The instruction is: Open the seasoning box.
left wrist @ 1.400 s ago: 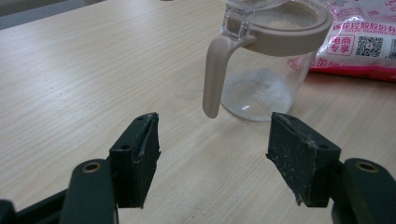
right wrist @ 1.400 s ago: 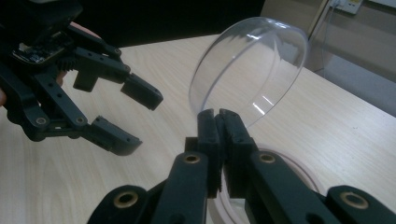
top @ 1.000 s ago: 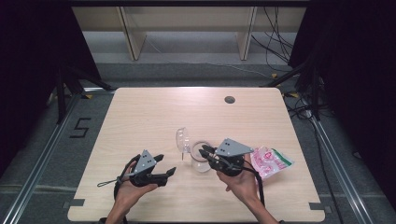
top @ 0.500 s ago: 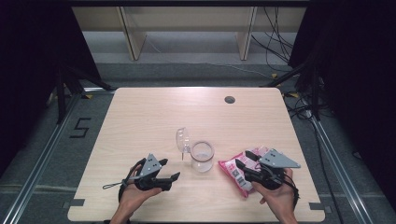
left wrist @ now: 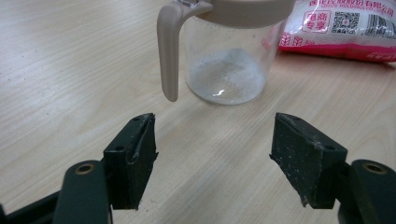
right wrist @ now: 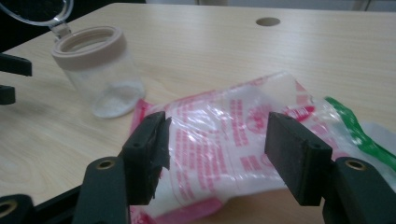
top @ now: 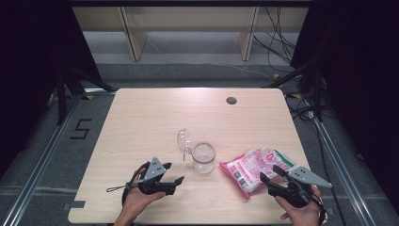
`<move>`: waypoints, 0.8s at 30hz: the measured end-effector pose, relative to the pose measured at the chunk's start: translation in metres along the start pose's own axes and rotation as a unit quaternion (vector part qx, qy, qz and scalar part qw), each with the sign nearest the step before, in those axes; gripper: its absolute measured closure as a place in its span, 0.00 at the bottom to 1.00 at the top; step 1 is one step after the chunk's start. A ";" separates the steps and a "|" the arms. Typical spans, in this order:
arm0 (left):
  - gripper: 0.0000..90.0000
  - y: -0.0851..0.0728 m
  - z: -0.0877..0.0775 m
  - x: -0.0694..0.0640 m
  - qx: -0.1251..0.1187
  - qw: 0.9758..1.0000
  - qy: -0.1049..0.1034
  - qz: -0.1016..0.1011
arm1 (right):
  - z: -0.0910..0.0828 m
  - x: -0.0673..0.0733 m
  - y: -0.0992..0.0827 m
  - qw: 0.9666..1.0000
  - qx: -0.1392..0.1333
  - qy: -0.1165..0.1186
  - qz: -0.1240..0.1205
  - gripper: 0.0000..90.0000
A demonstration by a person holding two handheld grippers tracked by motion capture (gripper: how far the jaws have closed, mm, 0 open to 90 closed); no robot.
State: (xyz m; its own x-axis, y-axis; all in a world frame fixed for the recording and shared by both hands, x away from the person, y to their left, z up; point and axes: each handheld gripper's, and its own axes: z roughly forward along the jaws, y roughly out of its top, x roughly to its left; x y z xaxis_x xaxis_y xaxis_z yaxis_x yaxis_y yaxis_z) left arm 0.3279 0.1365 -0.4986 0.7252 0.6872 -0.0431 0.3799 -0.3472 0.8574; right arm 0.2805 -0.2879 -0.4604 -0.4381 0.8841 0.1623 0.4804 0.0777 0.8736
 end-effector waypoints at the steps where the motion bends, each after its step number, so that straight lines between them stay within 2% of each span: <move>1: 0.34 0.000 0.000 -0.001 0.000 1.000 0.003 -0.003 | -0.001 -0.005 -0.002 1.000 -0.006 -0.007 -0.016 0.44; 2: 0.34 0.000 0.001 -0.001 -0.002 1.000 0.002 -0.006 | -0.002 -0.005 -0.004 1.000 0.002 -0.006 0.007 0.44; 3: 0.34 0.000 0.000 -0.001 -0.002 1.000 0.003 -0.006 | -0.004 -0.008 -0.005 1.000 0.004 -0.006 -0.001 0.44; 4: 0.34 0.000 0.000 -0.001 -0.001 1.000 0.001 -0.002 | -0.006 -0.007 -0.007 1.000 0.009 -0.011 0.017 0.44; 7: 0.34 0.000 0.001 -0.001 0.002 1.000 -0.001 0.000 | -0.006 -0.011 -0.012 1.000 0.007 -0.017 0.022 0.43; 8: 0.34 0.000 0.001 0.000 0.002 1.000 -0.001 0.003 | -0.007 -0.012 -0.013 0.999 0.012 -0.014 0.035 0.43; 11: 0.34 -0.001 0.001 -0.001 0.001 1.000 -0.003 0.002 | -0.007 -0.019 -0.018 0.999 0.018 -0.012 0.033 0.41; 13: 0.34 -0.001 0.001 -0.001 0.002 1.000 -0.004 0.001 | -0.007 -0.018 -0.020 0.998 0.015 -0.005 0.059 0.40; 14: 0.34 -0.001 0.003 -0.001 -0.004 1.000 -0.005 -0.003 | -0.006 -0.019 -0.021 0.998 0.018 -0.013 0.055 0.39; 15: 0.34 -0.001 0.002 0.000 0.005 1.000 -0.004 0.001 | -0.006 -0.021 -0.021 0.998 0.023 -0.010 0.052 0.37; 16: 0.34 -0.002 0.002 -0.001 0.006 1.000 -0.004 -0.001 | -0.005 -0.019 -0.023 0.997 0.027 -0.009 0.067 0.37; 17: 0.34 -0.002 0.002 -0.001 0.007 1.000 -0.006 -0.002 | -0.003 -0.024 -0.024 0.998 0.032 -0.010 0.047 0.36; 18: 0.34 -0.001 0.002 0.000 0.005 1.000 -0.006 0.003 | -0.004 -0.022 -0.024 0.997 0.037 -0.012 0.065 0.36; 19: 0.34 -0.001 0.003 -0.001 -0.001 1.000 -0.012 -0.001 | -0.004 -0.025 -0.024 0.997 0.040 -0.001 0.060 0.35; 20: 0.34 -0.001 0.003 -0.002 0.003 1.000 -0.008 -0.004 | -0.003 -0.026 -0.024 0.998 0.031 -0.005 0.054 0.34; 21: 0.34 0.000 0.003 -0.002 0.003 1.000 -0.006 0.003 | -0.002 -0.024 -0.024 0.997 0.028 0.001 0.065 0.32; 22: 0.34 0.000 0.002 -0.002 0.007 1.000 -0.006 0.012 | 0.000 -0.027 -0.024 0.998 0.027 0.005 0.051 0.32; 23: 0.34 0.000 0.002 -0.001 0.007 1.000 -0.010 0.015 | 0.000 -0.027 -0.024 0.998 0.035 -0.008 0.056 0.32; 24: 0.34 0.000 0.002 -0.003 0.008 1.000 -0.011 0.002 | 0.002 -0.028 -0.024 0.998 0.035 -0.003 0.057 0.32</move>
State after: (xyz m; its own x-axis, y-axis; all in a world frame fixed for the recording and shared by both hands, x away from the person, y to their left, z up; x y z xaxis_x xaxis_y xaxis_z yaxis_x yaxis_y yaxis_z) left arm 0.3267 0.1331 -0.4998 0.7392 0.6715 -0.0508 0.3860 -0.3607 0.8490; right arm 0.2828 -0.3141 -0.4864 -0.3738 0.8916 0.2556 0.5786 0.0088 0.8155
